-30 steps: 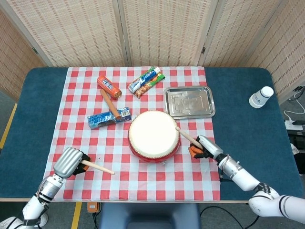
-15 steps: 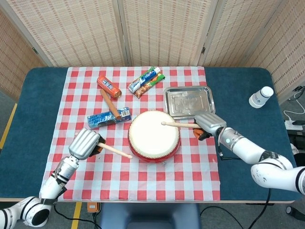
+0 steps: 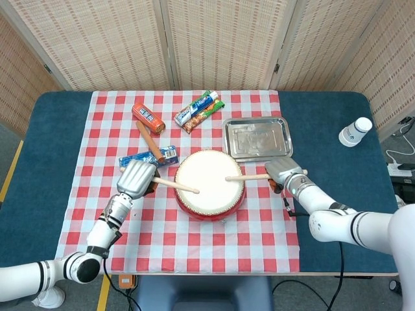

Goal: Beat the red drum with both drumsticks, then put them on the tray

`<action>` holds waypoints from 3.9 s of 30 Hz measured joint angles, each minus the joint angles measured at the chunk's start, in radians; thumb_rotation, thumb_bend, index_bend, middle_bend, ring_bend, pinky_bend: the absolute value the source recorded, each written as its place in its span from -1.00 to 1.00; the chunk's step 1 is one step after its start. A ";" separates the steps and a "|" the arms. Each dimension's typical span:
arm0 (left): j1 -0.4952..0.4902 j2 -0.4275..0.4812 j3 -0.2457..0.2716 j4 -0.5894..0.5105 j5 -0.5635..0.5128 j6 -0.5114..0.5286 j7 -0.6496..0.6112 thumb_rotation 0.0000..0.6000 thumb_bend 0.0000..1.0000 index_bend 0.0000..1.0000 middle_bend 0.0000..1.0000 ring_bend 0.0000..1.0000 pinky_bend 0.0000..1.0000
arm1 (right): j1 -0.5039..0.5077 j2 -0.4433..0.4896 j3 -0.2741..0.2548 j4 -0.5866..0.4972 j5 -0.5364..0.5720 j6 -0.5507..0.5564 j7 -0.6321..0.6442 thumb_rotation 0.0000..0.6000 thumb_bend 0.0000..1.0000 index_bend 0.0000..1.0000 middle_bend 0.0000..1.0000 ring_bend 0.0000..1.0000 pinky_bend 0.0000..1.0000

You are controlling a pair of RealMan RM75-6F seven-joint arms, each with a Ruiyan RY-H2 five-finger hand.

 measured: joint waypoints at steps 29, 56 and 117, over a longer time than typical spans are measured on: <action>-0.080 -0.094 0.048 0.059 -0.173 0.087 0.085 1.00 0.24 1.00 1.00 0.99 1.00 | 0.004 0.024 0.088 -0.093 0.007 0.105 -0.022 1.00 0.33 1.00 1.00 1.00 1.00; -0.094 -0.174 0.070 0.129 -0.223 0.098 0.090 1.00 0.24 1.00 1.00 0.98 1.00 | -0.340 -0.087 0.261 -0.021 -0.356 0.480 -0.052 1.00 0.33 1.00 1.00 1.00 1.00; -0.102 -0.199 0.060 0.140 -0.212 0.144 0.130 1.00 0.24 1.00 1.00 0.97 1.00 | -0.527 -0.138 0.526 0.065 -0.459 0.392 -0.117 1.00 0.33 1.00 1.00 1.00 1.00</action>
